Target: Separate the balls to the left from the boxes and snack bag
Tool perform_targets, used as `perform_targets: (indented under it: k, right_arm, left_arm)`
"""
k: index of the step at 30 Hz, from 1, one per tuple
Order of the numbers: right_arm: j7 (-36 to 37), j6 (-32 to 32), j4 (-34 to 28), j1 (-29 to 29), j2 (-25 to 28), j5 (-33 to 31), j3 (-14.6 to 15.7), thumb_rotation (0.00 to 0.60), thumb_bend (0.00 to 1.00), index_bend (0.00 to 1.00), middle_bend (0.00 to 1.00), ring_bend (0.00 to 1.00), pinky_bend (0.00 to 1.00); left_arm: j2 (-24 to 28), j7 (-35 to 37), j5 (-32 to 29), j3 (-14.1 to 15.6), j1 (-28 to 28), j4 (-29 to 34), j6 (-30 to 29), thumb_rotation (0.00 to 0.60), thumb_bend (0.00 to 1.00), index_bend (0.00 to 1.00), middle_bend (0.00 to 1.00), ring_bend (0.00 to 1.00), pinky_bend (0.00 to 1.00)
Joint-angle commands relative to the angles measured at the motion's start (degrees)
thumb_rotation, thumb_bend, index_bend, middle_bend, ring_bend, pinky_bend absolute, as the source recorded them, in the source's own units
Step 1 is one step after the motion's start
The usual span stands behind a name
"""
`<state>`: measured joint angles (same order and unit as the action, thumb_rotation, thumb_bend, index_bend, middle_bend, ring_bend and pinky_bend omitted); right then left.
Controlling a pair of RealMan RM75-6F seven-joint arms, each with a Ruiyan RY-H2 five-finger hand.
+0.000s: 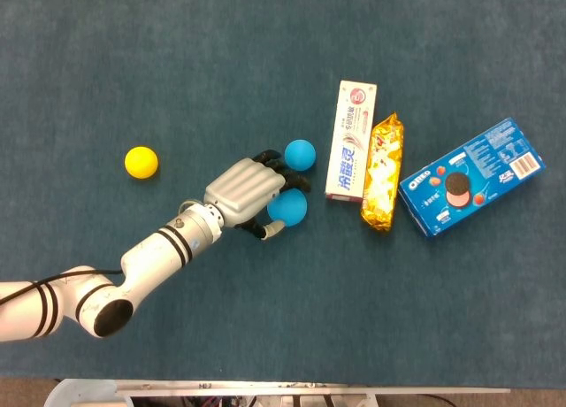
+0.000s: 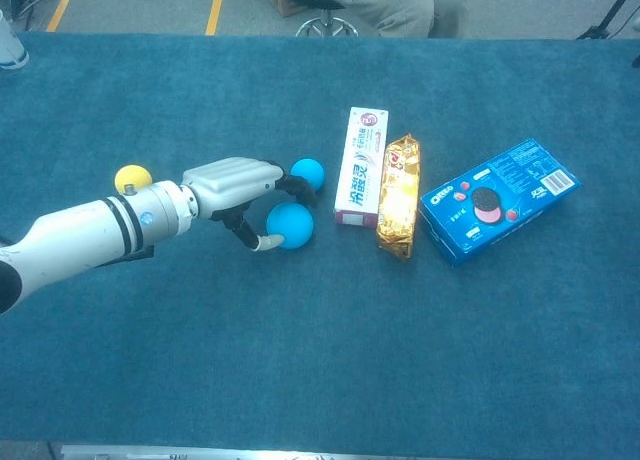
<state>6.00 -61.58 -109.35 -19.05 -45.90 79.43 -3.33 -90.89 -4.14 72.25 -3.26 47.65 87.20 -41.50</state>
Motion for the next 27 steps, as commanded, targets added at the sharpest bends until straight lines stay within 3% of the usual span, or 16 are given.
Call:
perform_targets:
  k: [1,14,27]
  right_arm:
    - [0.1,0.0,0.0,0.0,0.0,0.0,0.0,0.6,0.0,0.02,0.23,0.14,0.27]
    - [0.1,-0.2,-0.1,0.2,0.1,-0.2,-0.2,0.6,0.0,0.02,0.23,0.14,0.27]
    - [-0.5,0.3,-0.7,-0.2,-0.1,-0.3,-0.4,0.6,0.0,0.02,0.23,0.14,0.27]
  left_arm:
    - [-0.2,0.1,0.2,0.0,-0.1,-0.1,-0.4,0.6,0.37,0.25,0.32,0.2,0.09]
    - [0.4,0.6,0.9,0.0,-0.6,0.5,-1.5,0.6,0.37,0.27,0.38,0.23,0.09]
    - [8.9,0.4,0.6,0.5,-2.3,0.6,-3.0,0.6,0.37,0.28,0.38,0.23,0.09]
